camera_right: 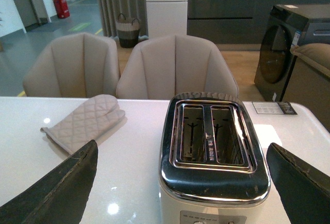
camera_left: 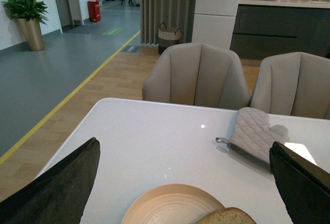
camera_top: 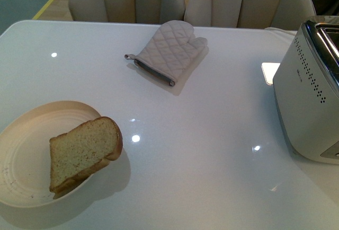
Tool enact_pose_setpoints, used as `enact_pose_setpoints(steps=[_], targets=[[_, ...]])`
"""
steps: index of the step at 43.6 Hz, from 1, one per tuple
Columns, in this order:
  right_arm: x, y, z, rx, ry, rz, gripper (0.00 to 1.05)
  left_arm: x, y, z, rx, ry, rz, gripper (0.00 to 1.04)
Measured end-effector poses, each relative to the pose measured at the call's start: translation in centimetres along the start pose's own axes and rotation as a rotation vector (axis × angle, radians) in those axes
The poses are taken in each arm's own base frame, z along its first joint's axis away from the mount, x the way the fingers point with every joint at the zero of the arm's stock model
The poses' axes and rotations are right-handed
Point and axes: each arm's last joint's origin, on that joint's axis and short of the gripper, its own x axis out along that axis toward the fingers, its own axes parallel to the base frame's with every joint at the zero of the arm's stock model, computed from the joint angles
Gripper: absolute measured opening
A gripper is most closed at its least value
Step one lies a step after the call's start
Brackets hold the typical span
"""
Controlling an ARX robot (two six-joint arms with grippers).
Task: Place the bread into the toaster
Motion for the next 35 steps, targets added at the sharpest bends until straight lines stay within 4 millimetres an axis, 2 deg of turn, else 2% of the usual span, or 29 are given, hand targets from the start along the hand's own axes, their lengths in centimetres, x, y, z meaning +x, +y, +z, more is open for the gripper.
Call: enact_pose_setpoints(steps=[24,25,28,30,35], targets=[[0.0,0.0,0.0,0.000,0.000,0.000,0.96,0.0,0.0,0.0,0.000,0.001,0.000,0.98],[0.0,0.0,0.0,0.000,0.000,0.000,0.96,0.0,0.0,-0.1,-0.020,0.022,0.012,0.98],[0.0,0.0,0.0,0.000,0.000,0.000,0.96,0.3,0.0,0.0,-0.176,0.238,0.086,0.98],[0.0,0.0,0.0,0.000,-0.001,0.000,0.96,0.9,0.1,0.3,-0.256,0.284,0.088,0.98],[0.0,0.0,0.0,0.000,-0.001,0.000,0.96,3.1,0.9,1.8,-0.378,0.258,0.087,0.98]])
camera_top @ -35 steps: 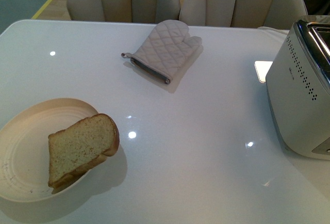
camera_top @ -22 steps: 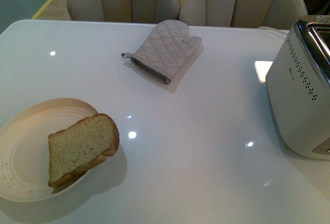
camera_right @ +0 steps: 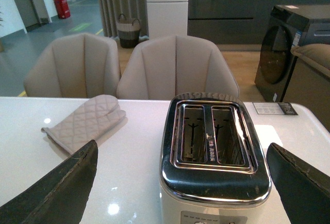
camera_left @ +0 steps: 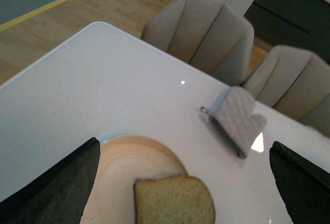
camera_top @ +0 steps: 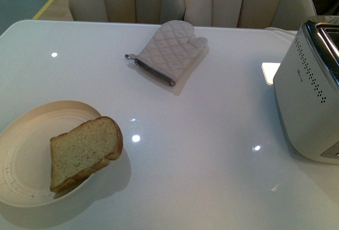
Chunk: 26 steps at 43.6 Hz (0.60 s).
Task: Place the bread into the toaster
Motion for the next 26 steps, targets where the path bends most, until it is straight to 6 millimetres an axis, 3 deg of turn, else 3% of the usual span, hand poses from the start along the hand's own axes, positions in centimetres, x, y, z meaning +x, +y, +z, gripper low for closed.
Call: enact_pose_setpoints(steps=[6,9,13,18,26], targets=[[0.0,0.0,0.0,0.000,0.000,0.000,0.96,3.4,0.9,2.1,-0.068,-0.026,0.018,0.98],[0.0,0.0,0.0,0.000,0.000,0.000,0.96,7.2,1.7,2.8,-0.105,0.000,0.038,0.98],[0.0,0.0,0.0,0.000,0.000,0.000,0.96,10.2,2.7,2.5,-0.122,0.055,0.092,0.98],[0.0,0.0,0.0,0.000,0.000,0.000,0.96,13.9,4.6,0.5,-0.159,0.175,0.165,0.98],[0.0,0.0,0.0,0.000,0.000,0.000,0.96,17.4,7.4,-4.0,-0.177,0.353,0.254,0.98]])
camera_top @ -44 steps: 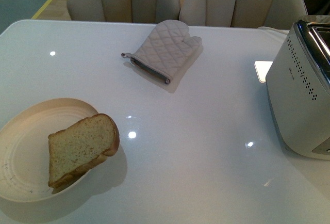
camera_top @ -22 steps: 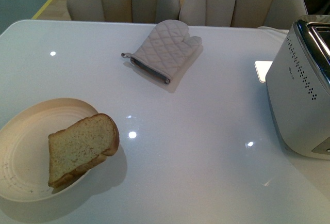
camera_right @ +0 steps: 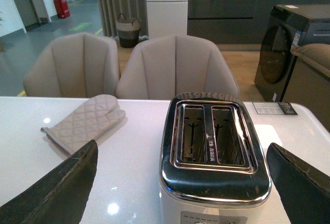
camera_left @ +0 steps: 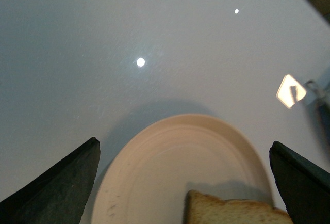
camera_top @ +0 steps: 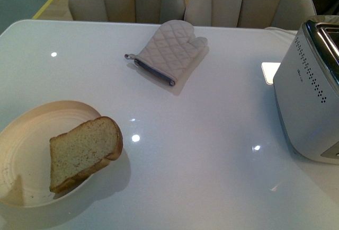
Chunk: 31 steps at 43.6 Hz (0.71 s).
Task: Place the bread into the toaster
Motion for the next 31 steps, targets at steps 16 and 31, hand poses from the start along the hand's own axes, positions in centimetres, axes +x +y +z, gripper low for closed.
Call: enact_pose_setpoints(steps=[16,31], targets=[[0.0,0.0,0.0,0.000,0.000,0.000,0.96,4.3,2.7,-4.3,0.155,0.169,0.071,0.98],[0.0,0.0,0.0,0.000,0.000,0.000,0.96,6.7,3.9,-5.7,0.233,0.226,0.134,0.98]])
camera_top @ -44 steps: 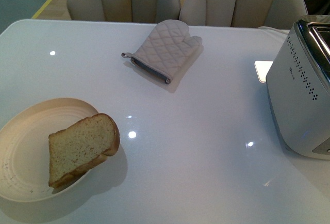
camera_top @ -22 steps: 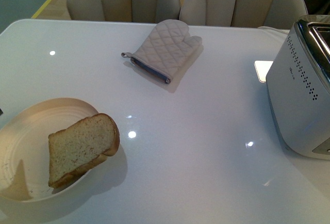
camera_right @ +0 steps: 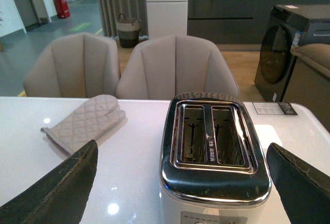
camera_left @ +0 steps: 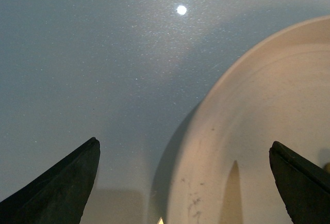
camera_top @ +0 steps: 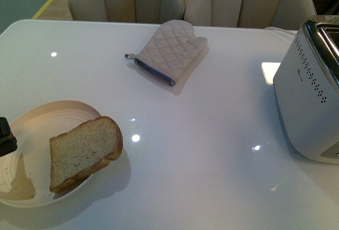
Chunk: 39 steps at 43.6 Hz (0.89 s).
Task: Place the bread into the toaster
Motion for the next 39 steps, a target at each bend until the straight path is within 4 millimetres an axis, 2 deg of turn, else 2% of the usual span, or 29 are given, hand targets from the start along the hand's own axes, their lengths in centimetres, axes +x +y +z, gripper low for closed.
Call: enact_pose_setpoints(steps=[9,16,32,37,39], targets=[[0.0,0.0,0.0,0.000,0.000,0.000,0.96,1.4,-0.6,-0.4,0.034,0.026,0.017,0.97],[0.0,0.0,0.0,0.000,0.000,0.000,0.96,2.3,-1.2,-0.5,0.062,0.042,0.027,0.77],[0.0,0.0,0.0,0.000,0.000,0.000,0.96,3.1,-3.9,-0.3,0.137,0.016,-0.020,0.17],[0.0,0.0,0.0,0.000,0.000,0.000,0.96,3.0,-5.6,-0.7,0.161,0.012,-0.054,0.06],[0.0,0.0,0.0,0.000,0.000,0.000,0.96,3.0,-6.2,-0.9,0.169,0.011,-0.069,0.06]])
